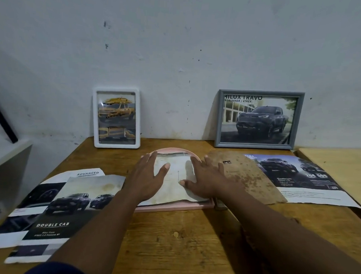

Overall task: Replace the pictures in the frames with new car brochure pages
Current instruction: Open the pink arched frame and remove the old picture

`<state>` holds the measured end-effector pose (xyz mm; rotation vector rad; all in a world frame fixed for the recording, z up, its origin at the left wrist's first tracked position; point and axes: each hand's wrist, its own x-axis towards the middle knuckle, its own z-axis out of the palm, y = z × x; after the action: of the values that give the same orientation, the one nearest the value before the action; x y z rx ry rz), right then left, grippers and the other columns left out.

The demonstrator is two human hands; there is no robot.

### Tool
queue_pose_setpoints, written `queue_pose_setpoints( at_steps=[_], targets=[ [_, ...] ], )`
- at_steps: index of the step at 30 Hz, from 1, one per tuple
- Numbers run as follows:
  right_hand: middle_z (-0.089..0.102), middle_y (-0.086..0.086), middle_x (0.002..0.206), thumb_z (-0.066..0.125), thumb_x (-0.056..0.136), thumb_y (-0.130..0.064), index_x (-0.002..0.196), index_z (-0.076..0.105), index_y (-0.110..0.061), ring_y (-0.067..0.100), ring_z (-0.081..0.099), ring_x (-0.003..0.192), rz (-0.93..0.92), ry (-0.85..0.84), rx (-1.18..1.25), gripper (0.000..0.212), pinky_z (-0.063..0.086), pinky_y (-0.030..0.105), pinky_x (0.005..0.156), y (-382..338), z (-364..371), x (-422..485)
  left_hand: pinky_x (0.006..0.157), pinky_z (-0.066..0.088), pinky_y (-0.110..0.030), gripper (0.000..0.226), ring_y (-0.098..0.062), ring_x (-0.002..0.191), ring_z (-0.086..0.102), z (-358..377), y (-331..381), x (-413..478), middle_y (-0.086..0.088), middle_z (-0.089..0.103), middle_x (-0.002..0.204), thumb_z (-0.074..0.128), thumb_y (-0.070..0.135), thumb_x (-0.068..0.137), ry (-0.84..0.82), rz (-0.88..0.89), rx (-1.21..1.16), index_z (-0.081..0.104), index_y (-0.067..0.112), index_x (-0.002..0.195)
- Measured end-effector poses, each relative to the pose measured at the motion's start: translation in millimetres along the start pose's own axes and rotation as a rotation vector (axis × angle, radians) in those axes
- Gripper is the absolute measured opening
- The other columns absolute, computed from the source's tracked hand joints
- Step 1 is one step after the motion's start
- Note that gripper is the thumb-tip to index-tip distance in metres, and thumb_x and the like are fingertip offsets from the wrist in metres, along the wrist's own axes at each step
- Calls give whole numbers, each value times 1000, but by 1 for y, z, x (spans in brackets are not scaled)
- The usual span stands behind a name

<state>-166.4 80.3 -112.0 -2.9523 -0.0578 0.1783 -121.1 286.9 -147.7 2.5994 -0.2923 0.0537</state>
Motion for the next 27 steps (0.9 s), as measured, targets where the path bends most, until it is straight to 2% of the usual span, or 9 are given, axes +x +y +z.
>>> queue_pose_setpoints(
  at_steps=[3,7,12,14,17,21,23,27],
  targets=[
    [12,5,165,52,89,-65,157,4,-25,29,-5,152,9,51,39,93,-7,64,114,-6,-2,1,121,16,-52,84,-21,156,5,0,2,-1,5,9,170,18,78,88,3,4,-11,11,35,160],
    [31,0,159,62,90,-47,153,15,-31,27,20,149,5,246,149,80,-1,62,116,-15,-6,-3,121,17,-52,83,-21,156,7,0,1,0,5,9,169,19,79,89,18,2,-55,11,36,159],
    [36,-1,153,62,93,-21,152,22,-28,24,41,134,-131,457,354,71,34,44,109,-27,-6,-13,122,20,-53,99,-20,155,10,-1,-4,1,4,14,169,10,93,78,77,32,-157,12,36,159],
    [38,-1,151,63,92,-12,150,25,-28,22,43,133,-182,515,481,71,41,39,104,-30,-9,-16,122,21,-52,99,-20,155,13,-3,-3,-2,5,16,168,9,93,78,103,44,-187,13,36,159],
    [38,-3,151,67,89,-10,151,26,-32,21,40,134,-144,544,621,77,41,43,105,-26,-24,-18,121,22,-53,94,-20,154,16,-10,-1,-5,6,16,168,12,91,82,133,61,-197,13,38,159],
    [42,0,150,71,87,-12,149,28,-34,26,47,126,-44,547,748,79,49,48,96,3,-55,-23,118,30,-52,81,-23,151,22,-22,17,1,4,16,167,29,78,91,142,115,-141,13,35,159],
    [45,0,148,73,86,-14,148,32,-29,27,51,123,-18,548,752,75,51,42,88,32,-69,-30,113,36,-51,75,-25,148,28,-24,37,5,3,20,165,42,67,95,140,162,-124,18,33,158],
    [49,2,145,76,85,-18,144,40,-25,24,53,116,77,500,669,69,50,41,86,110,-85,-54,118,27,-51,72,-22,153,17,-7,91,1,9,10,168,54,61,94,51,269,-90,25,39,156]
  ],
)
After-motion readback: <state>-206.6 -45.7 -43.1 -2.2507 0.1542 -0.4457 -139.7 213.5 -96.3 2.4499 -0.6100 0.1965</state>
